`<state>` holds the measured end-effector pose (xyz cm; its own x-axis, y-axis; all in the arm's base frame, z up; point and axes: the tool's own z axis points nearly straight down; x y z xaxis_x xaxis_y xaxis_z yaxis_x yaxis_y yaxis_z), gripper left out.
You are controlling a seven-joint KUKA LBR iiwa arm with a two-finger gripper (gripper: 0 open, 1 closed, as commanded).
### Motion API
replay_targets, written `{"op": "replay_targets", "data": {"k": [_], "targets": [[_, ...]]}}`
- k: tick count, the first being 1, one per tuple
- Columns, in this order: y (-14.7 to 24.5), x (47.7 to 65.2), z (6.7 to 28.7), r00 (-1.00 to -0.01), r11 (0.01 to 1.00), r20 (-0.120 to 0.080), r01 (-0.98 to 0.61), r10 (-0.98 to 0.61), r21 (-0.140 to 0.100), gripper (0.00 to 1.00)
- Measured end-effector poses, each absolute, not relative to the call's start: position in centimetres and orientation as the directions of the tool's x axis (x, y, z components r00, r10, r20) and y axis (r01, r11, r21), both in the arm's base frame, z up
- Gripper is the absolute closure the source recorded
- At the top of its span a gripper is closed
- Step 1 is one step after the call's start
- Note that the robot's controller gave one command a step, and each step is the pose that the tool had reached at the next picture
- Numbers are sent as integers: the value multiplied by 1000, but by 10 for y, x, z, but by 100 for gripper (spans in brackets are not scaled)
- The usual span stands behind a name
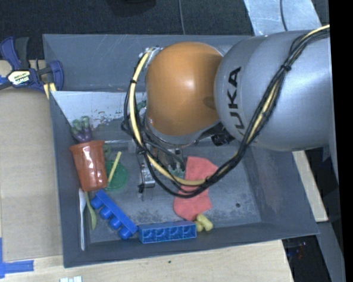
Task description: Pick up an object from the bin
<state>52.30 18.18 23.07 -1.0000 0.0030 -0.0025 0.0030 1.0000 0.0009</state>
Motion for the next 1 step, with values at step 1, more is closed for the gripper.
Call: {"op": "replay_targets", "data": {"k": [1], "targets": [[182,523,231,-1000,1000,-2,3,3,1,0]]}}
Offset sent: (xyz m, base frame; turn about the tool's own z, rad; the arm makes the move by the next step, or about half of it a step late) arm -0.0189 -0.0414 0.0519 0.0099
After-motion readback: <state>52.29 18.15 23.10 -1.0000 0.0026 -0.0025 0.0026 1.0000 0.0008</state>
